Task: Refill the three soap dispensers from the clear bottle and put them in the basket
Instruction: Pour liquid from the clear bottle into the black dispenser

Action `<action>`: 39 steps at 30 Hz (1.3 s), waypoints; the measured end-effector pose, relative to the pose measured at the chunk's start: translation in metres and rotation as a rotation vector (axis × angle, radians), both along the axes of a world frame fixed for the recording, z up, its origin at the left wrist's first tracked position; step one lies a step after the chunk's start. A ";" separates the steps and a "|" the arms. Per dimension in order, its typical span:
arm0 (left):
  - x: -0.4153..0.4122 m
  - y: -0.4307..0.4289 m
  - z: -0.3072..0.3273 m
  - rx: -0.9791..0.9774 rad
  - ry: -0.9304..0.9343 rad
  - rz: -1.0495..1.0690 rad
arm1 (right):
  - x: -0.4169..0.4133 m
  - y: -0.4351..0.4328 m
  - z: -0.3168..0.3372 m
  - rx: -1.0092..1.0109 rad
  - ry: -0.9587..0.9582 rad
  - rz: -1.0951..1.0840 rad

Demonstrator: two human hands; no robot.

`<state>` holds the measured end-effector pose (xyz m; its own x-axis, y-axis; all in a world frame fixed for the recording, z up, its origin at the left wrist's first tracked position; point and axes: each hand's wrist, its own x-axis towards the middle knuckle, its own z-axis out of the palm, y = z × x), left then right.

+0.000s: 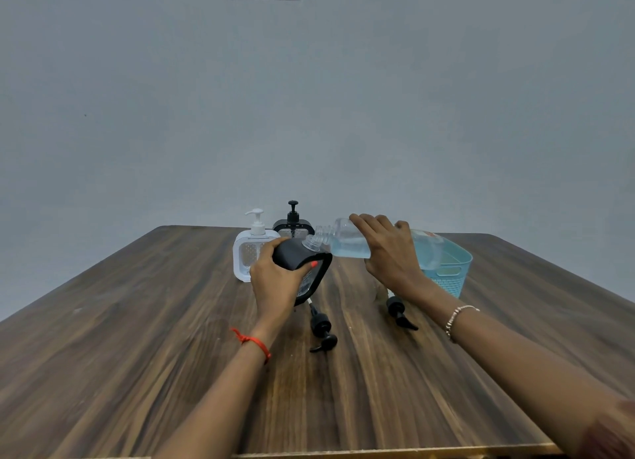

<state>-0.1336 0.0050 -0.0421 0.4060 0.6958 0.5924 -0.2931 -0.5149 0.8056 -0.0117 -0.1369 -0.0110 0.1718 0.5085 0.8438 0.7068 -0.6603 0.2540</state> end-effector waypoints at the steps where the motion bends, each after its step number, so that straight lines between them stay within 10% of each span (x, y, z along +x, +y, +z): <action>1: 0.000 0.000 0.000 -0.001 0.000 0.001 | 0.000 0.000 0.000 0.000 -0.001 -0.001; 39: 0.001 0.003 -0.004 -0.001 -0.015 -0.008 | -0.006 0.000 -0.001 0.003 0.009 0.003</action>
<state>-0.1330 0.0076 -0.0466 0.4025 0.6931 0.5980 -0.3091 -0.5120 0.8014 -0.0173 -0.1371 -0.0120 0.1781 0.5067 0.8436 0.7111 -0.6588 0.2456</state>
